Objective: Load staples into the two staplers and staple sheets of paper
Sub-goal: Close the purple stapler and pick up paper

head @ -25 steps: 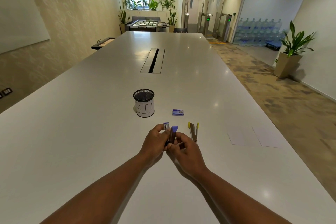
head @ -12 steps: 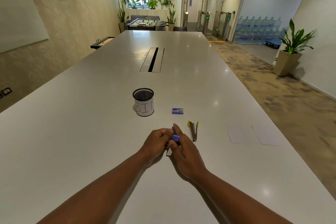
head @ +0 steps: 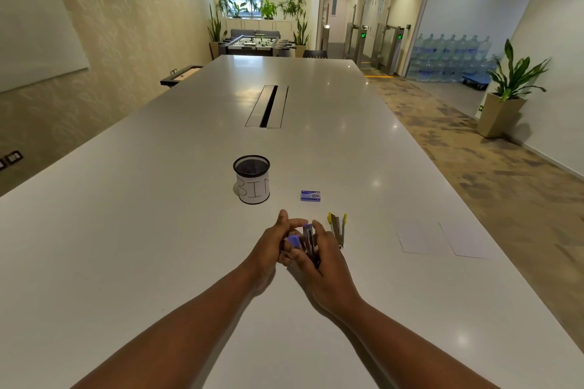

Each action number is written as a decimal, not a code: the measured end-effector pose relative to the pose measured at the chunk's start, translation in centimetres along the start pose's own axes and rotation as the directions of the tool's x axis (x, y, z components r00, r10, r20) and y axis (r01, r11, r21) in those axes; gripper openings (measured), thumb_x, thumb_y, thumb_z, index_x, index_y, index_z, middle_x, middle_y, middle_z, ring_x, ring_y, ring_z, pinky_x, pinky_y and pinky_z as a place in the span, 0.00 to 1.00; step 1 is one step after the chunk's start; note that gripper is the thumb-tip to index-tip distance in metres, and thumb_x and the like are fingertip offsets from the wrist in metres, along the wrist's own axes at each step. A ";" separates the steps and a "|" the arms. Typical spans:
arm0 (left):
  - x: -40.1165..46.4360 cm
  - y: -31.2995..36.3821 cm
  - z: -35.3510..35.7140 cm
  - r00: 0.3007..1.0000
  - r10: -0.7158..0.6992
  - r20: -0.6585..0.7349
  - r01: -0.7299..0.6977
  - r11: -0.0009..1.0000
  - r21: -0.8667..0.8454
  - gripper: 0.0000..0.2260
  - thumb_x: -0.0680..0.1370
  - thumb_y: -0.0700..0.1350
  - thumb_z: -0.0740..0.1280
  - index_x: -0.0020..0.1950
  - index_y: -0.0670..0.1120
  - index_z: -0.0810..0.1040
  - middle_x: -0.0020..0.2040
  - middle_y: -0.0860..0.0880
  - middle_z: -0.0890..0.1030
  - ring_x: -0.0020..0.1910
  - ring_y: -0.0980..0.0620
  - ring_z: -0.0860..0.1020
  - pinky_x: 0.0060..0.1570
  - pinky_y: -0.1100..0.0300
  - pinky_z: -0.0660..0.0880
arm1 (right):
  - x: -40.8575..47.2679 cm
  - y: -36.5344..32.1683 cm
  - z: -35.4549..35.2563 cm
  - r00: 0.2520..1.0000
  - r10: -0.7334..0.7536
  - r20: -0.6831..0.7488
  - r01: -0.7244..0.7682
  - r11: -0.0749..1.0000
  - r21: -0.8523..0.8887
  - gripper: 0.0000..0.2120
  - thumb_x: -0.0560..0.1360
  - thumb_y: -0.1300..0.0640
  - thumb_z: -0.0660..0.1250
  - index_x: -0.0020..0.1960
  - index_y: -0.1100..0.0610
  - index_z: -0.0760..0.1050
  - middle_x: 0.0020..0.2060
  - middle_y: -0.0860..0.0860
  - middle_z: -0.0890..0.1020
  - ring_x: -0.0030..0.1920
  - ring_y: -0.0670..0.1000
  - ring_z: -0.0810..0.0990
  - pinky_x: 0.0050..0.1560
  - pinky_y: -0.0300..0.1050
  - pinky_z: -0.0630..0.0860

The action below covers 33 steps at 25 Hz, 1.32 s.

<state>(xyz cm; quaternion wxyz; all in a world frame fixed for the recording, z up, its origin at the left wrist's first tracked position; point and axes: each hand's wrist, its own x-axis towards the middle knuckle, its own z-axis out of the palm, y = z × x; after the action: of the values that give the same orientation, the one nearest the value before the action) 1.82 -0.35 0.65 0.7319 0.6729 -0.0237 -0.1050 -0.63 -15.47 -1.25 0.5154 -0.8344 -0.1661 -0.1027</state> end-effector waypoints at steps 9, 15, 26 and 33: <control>0.5 -1.1 0.1 0.996 0.056 -0.074 -0.057 0.998 -0.003 0.23 0.79 0.64 0.61 0.50 0.44 0.81 0.44 0.43 0.83 0.44 0.46 0.83 0.49 0.51 0.80 | -0.2 0.2 0.4 0.999 0.045 -0.005 -0.045 0.995 -0.087 0.16 0.73 0.36 0.68 0.57 0.41 0.74 0.44 0.40 0.82 0.45 0.43 0.82 0.42 0.37 0.78; 0.5 -1.1 0.8 0.955 0.106 -0.279 -0.078 0.991 0.108 0.17 0.81 0.55 0.63 0.35 0.49 0.76 0.32 0.48 0.76 0.33 0.49 0.75 0.41 0.50 0.72 | -0.4 0.0 0.4 0.994 0.036 0.105 -0.002 0.951 -0.309 0.19 0.78 0.35 0.56 0.47 0.51 0.70 0.33 0.47 0.79 0.33 0.49 0.76 0.35 0.50 0.73; 0.8 -1.5 1.2 0.895 0.253 -0.368 -0.068 0.892 0.448 0.20 0.85 0.52 0.58 0.37 0.45 0.77 0.32 0.49 0.80 0.31 0.57 0.77 0.38 0.58 0.75 | -0.6 -0.3 0.3 0.990 0.020 0.141 0.031 0.936 -0.351 0.14 0.81 0.40 0.55 0.43 0.48 0.64 0.29 0.44 0.72 0.28 0.47 0.70 0.31 0.47 0.69; 0.9 -1.5 1.4 0.877 0.266 -0.401 -0.069 0.894 0.442 0.21 0.85 0.53 0.58 0.36 0.44 0.75 0.30 0.51 0.78 0.31 0.55 0.76 0.38 0.54 0.75 | -0.6 -0.3 0.3 0.993 0.026 0.115 0.016 0.937 -0.348 0.16 0.81 0.40 0.56 0.45 0.52 0.68 0.32 0.48 0.77 0.32 0.52 0.75 0.35 0.55 0.72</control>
<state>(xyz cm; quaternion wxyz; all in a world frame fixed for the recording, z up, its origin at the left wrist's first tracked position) 2.25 -1.96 -0.82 0.5639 0.8134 0.0656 0.1267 -1.31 -15.15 -1.38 0.3490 -0.9176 -0.1731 -0.0797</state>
